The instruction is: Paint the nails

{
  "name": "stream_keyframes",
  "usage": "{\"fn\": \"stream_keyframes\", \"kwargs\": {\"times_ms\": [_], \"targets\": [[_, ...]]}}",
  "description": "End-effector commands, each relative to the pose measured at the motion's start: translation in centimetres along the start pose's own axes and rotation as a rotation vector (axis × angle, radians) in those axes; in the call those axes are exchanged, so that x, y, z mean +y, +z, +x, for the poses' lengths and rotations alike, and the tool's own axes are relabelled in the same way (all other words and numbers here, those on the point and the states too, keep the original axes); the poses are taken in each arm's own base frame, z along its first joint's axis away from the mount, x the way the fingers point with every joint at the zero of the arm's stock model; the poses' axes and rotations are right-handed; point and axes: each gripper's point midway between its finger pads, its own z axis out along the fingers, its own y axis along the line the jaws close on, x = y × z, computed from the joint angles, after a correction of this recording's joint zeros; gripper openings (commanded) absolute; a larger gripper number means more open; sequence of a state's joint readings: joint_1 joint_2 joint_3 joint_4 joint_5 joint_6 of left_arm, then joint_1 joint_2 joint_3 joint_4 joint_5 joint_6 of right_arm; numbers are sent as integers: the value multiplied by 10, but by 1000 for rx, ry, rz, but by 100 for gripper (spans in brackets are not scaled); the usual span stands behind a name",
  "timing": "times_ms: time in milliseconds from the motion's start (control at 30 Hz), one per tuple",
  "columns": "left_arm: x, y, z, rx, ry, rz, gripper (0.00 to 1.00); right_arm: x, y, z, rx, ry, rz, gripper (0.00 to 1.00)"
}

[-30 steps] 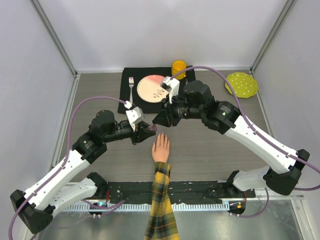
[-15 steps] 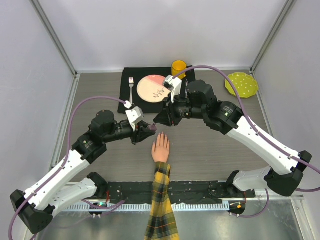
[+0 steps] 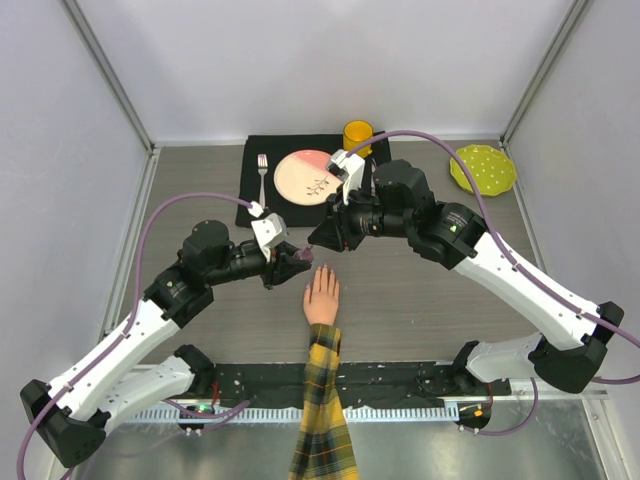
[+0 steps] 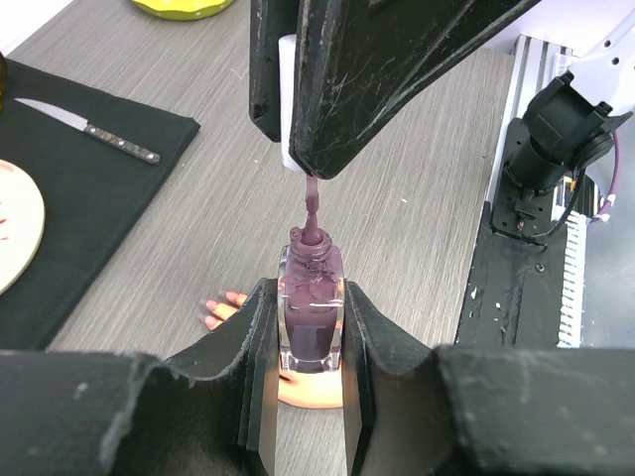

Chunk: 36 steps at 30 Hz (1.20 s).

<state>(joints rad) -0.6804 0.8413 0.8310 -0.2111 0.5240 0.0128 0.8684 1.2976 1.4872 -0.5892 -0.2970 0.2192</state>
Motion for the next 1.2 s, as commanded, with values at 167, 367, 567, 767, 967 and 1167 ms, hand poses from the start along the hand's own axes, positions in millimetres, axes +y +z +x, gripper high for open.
{"fn": "stream_keyframes", "kwargs": {"times_ms": [167, 367, 567, 767, 967, 1167], "targets": [[-1, -1, -11, -34, 36, 5, 0, 12, -14, -26, -97, -22, -31, 1], [-1, -1, -11, -33, 37, 5, 0, 11, -13, -26, -99, -22, -29, 1], [1, -1, -10, -28, 38, -5, 0, 13, -15, -28, -102, -26, -31, 1], [2, -1, -9, -25, 39, -11, 0, 12, -18, -29, -109, -29, -26, 1], [4, 0, -7, -18, 35, -21, 0, 14, -20, -30, -113, -29, -29, 1], [4, -1, -9, -22, 39, -20, 0, 13, -20, -30, -116, -29, -25, 1]]}}
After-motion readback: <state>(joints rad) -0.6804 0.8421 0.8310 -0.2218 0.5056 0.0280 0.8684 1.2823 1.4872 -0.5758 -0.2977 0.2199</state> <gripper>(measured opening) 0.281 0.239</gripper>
